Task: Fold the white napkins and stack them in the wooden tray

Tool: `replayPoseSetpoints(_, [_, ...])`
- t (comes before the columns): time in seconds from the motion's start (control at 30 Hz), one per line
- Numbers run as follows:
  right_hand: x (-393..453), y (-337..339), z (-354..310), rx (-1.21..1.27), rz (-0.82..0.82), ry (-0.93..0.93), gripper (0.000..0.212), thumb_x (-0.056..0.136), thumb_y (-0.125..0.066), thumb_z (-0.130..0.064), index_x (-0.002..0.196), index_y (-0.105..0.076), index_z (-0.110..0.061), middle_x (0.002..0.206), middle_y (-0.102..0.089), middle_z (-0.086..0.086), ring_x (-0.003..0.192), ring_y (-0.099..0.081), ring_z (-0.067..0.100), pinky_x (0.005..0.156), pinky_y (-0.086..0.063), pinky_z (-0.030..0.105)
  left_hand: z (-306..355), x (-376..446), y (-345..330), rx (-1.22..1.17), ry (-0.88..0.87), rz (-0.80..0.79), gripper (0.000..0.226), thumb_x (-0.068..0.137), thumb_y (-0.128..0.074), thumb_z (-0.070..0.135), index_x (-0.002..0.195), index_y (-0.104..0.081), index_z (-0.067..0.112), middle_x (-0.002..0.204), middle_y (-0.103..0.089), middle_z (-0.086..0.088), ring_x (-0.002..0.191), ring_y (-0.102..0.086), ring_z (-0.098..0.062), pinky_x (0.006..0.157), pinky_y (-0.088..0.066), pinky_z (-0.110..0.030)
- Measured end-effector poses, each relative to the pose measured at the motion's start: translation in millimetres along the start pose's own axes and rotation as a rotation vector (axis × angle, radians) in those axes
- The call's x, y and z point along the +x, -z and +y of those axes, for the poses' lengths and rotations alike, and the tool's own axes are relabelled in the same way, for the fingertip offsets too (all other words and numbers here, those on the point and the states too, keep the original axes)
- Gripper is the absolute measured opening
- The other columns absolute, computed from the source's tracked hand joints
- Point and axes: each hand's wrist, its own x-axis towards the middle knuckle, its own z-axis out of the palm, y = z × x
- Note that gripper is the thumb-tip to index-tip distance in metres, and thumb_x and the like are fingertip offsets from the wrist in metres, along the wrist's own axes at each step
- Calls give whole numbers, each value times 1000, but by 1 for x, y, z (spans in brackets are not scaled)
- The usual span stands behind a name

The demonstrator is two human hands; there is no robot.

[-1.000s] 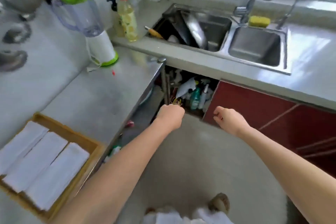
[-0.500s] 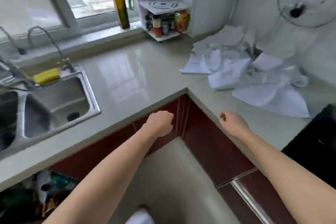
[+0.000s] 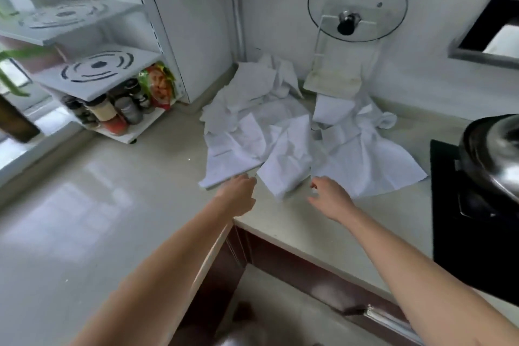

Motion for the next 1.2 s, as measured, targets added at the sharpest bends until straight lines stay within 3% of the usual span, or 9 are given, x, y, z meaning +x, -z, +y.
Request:
replayPoseSetpoints(0.33, [115, -26, -86, -151, 109, 205, 35, 92, -51, -19, 125, -48, -10, 126, -46, 6, 115, -43, 25, 92, -38, 33, -70, 65, 17, -126, 66, -29, 55, 92, -54, 21, 142, -36, 11, 141, -39, -8, 131, -35, -26, 102, -40, -38])
replayPoseSetpoints(0.5, [172, -40, -97, -318, 37, 361, 27, 86, -55, -10, 113, -53, -9, 121, -48, 6, 117, -42, 26, 94, -33, 29, -90, 66, 18, -220, 161, -25, 63, 93, -57, 26, 146, -26, 11, 146, -36, -9, 132, -35, -27, 104, -35, -36])
replayPoseSetpoints(0.63, [193, -35, -107, -341, -103, 368, 20, 85, -46, 4, 79, -52, -14, 99, -54, 8, 93, -51, 28, 70, -36, 31, -106, 66, 21, -340, 227, 17, 71, 91, -60, 24, 149, -21, 12, 149, -32, -10, 133, -33, -28, 107, -33, -35])
replayPoseSetpoints(0.7, [202, -28, -111, -113, -191, 299, 36, 89, -42, 0, 63, -32, -22, 78, -47, 3, 74, -47, 25, 59, -35, 32, -112, 66, 22, -404, 240, 31, 78, 90, -63, 26, 151, -17, 12, 152, -28, -9, 136, -29, -27, 110, -28, -34])
replayPoseSetpoints(0.77, [209, -14, -119, 260, -227, 238, 33, 92, -41, -6, 65, -26, -18, 69, -37, 1, 63, -46, 20, 63, -50, 45, -118, 67, 24, -484, 235, 66, 92, 85, -70, 32, 152, -10, 13, 157, -18, -6, 143, -17, -25, 116, -19, -35])
replayPoseSetpoints(0.93, [217, 45, -154, 794, -195, 204, 20, 97, -42, -9, 77, -37, -13, 87, -43, 6, 87, -48, 24, 78, -58, 49, -128, 81, 42, -756, 246, 112, 120, 67, -81, 49, 153, -2, 24, 160, -10, 1, 147, -9, -22, 119, -15, -41])
replayPoseSetpoints(1.0, [215, 65, -168, 869, -158, 233, 23, 96, -41, -12, 75, -36, -16, 86, -42, 4, 85, -49, 21, 79, -56, 50, -123, 85, 49, -843, 244, 152, 115, 67, -80, 49, 153, -7, 23, 157, -18, 0, 144, -19, -19, 117, -21, -36])
replayPoseSetpoints(1.1, [207, 82, -190, 906, -151, 293, 29, 92, -41, -8, 68, -30, -18, 71, -35, -1, 67, -38, 14, 62, -44, 37, -108, 87, 64, -794, 254, 399, 100, 72, -79, 44, 151, -20, 22, 154, -27, 3, 139, -26, -14, 112, -25, -31])
replayPoseSetpoints(1.2, [197, 89, -212, 878, -217, 437, 28, 93, -43, -10, 67, -37, -19, 66, -38, -3, 63, -38, 11, 59, -34, 26, -106, 79, 82, -790, 207, 666, 57, 79, -76, 33, 131, -55, 21, 130, -54, 10, 118, -50, -6, 102, -38, -22])
